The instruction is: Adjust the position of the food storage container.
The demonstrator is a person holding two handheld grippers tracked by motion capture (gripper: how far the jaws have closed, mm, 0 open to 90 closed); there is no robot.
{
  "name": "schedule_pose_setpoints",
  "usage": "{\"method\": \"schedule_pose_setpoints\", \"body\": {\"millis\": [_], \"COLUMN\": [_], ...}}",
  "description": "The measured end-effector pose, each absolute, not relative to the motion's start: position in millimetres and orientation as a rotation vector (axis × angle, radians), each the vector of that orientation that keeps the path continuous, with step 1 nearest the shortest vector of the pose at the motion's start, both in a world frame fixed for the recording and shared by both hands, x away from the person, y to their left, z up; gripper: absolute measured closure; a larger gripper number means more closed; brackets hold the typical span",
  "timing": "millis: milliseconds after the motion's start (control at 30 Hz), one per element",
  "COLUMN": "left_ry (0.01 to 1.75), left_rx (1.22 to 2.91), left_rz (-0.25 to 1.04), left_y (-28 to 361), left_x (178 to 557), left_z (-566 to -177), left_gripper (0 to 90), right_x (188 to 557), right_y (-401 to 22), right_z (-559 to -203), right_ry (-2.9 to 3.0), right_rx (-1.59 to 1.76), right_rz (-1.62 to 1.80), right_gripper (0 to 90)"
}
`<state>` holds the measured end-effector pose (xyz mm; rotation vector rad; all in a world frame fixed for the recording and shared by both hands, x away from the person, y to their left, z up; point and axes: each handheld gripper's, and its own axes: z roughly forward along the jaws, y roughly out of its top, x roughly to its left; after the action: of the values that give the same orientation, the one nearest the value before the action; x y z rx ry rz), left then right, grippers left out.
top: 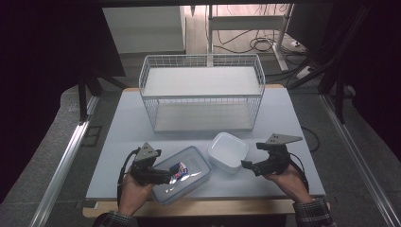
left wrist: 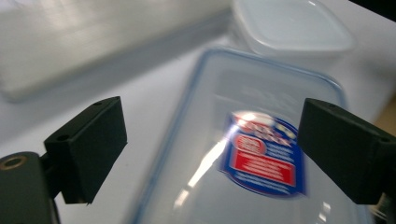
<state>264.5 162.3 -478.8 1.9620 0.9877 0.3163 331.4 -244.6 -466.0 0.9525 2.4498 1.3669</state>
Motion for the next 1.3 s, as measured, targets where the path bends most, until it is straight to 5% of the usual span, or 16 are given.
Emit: {"method": "schedule_pose_setpoints", "body": {"millis": [400, 800, 900, 1067, 1100, 1133, 1300], "left_ry": [0.952, 0.947, 0.954, 0.961, 0.961, 0.959, 0.953], "left_rx": [1.944, 1.933, 1.927, 1.916, 1.916, 1.915, 1.914], "left_rz": [0.392, 0.478, 0.489, 0.501, 0.501, 0.496, 0.494], "left_y": [171.5, 177.2, 177.3, 178.8, 178.8, 179.4, 179.2], "left_x": [255.4, 252.1, 252.2, 251.6, 251.6, 251.0, 250.4], "left_z": [-483.9, -486.4, -486.8, -486.1, -486.1, -485.7, -485.1], "left_gripper": [5.0, 4.7, 4.4, 4.4, 4.5, 4.8, 5.3], "right_x": [331.3, 330.3, 333.0, 343.5, 343.5, 349.1, 359.4], "right_y": [-234.8, -222.4, -214.7, -191.7, -191.7, -182.5, -167.0], "right_z": [-472.3, -465.9, -462.5, -459.7, -459.7, -459.3, -459.3], "right_ry": [2.454, 2.438, 2.469, 2.557, 2.557, 2.563, 2.586], "right_rx": [0.938, 0.885, 0.891, 0.840, 0.840, 0.829, 0.801], "right_rz": [1.280, 1.229, 1.209, 1.118, 1.118, 1.096, 1.115], "right_gripper": [0.0, 18.5, 29.4, 60.6, 60.6, 70.9, 86.6]}}
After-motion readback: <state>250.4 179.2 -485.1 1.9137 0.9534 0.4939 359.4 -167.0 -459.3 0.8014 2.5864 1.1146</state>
